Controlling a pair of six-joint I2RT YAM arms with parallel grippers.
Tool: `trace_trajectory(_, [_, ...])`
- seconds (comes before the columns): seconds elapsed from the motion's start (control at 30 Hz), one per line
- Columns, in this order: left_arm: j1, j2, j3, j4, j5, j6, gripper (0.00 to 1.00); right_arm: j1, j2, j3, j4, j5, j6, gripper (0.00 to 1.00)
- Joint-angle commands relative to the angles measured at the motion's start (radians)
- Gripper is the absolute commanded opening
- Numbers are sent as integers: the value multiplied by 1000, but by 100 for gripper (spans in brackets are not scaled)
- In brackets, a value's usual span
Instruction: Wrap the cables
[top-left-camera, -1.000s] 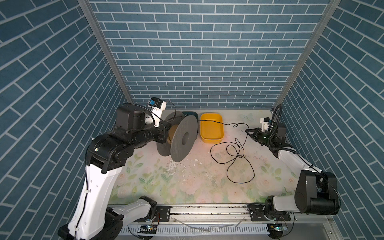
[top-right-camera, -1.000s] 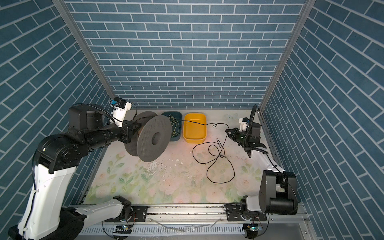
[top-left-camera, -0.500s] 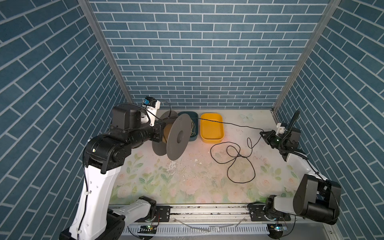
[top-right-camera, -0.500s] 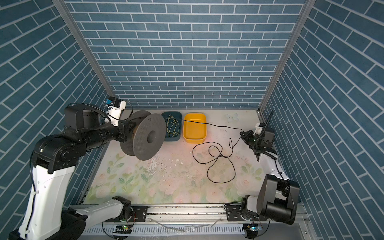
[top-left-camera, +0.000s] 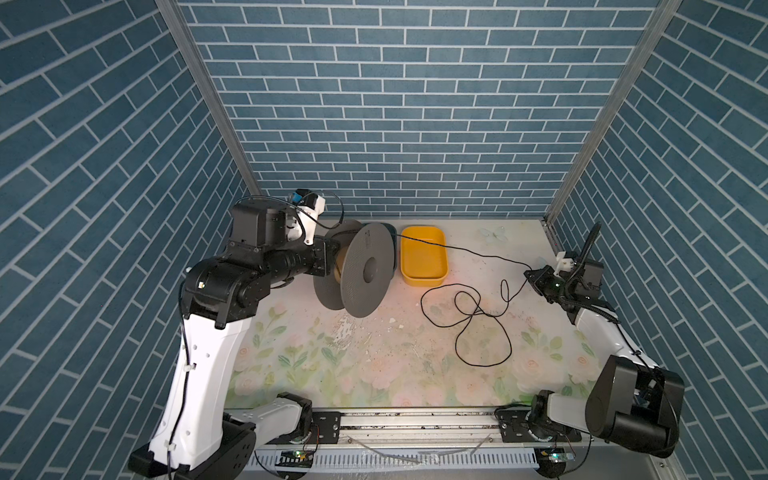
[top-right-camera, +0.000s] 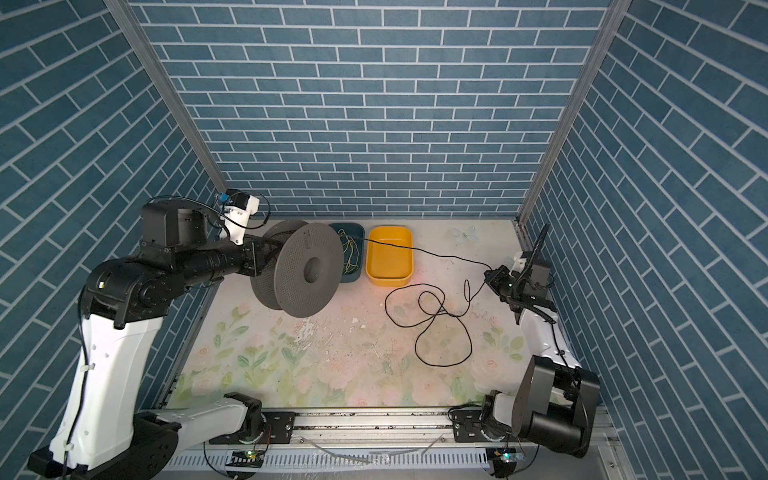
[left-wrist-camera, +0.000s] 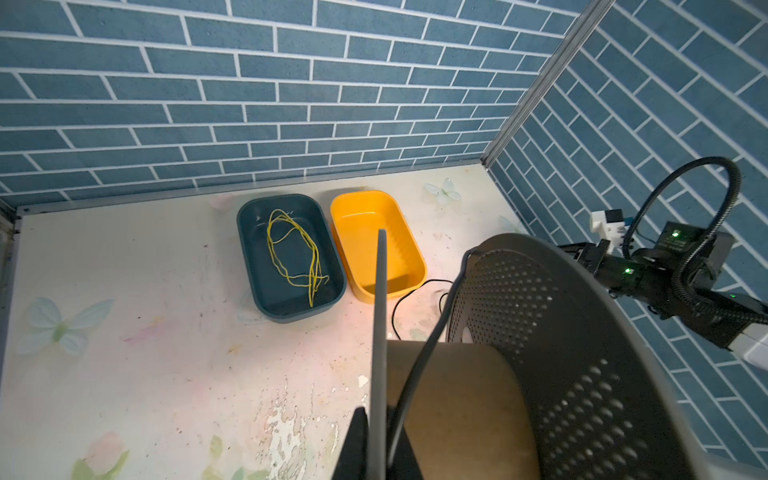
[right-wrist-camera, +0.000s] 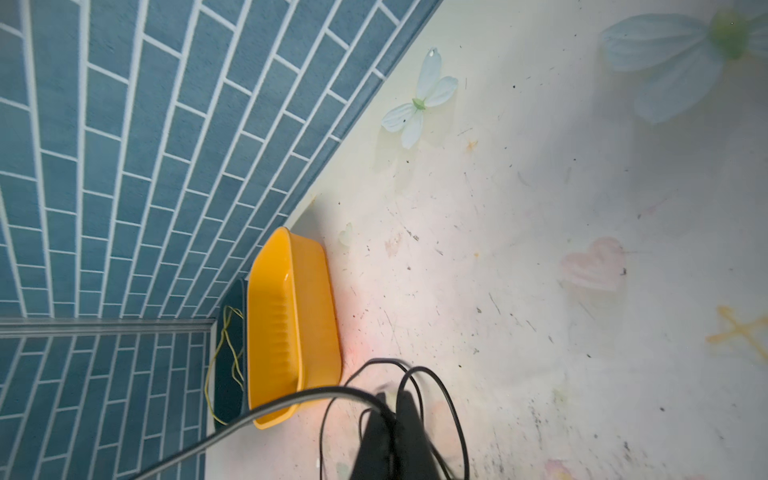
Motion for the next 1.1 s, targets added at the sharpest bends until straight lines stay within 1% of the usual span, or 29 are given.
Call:
trace_trajectory(0.0, [13,-7,-2,125,68,-65,0,29,-47,33,-67,58,-117,10])
trace_trajectory(0.03, [12,-8,-2,131,71,-71,0,38,-63,30,-69,74,-127,11])
trace_trajectory(0.1, [12,-5,11,130,64,-75,0,57,-90,22,-65,98,-144,18])
trace_trajectory(0.2, [12,15,46,111,82,-76,0,92,-115,17,-60,116,-177,35])
trace_trajectory(0.23, [12,20,55,112,94,-78,0,104,-117,17,-60,115,-187,43])
trace_trajectory(0.27, [12,23,59,116,108,-85,0,116,-116,17,-58,113,-196,49])
trace_trajectory(0.33, [12,26,67,127,128,-96,0,133,-111,16,-51,101,-212,55])
trace_trajectory(0.4, [12,27,81,132,137,-103,0,158,-110,14,-47,101,-226,59])
trace_trajectory(0.5, [12,26,98,140,140,-105,0,219,-115,9,-18,82,-256,65])
trace_trajectory(0.53, [12,27,103,139,140,-106,0,245,-117,6,4,65,-268,69])
trace_trajectory(0.57, [12,30,110,137,143,-108,0,274,-117,4,22,57,-280,72])
trace_trajectory(0.63, [12,35,125,132,149,-111,0,324,-117,1,56,37,-298,73])
trace_trajectory(0.77, [12,41,150,119,151,-115,0,402,-117,-40,209,-36,-304,78])
trace_trajectory(0.9, [12,53,173,108,148,-118,0,476,-94,-87,345,-65,-288,77])
trace_trajectory(1.07, [13,75,178,105,143,-123,0,615,-59,-145,447,-16,-332,76])
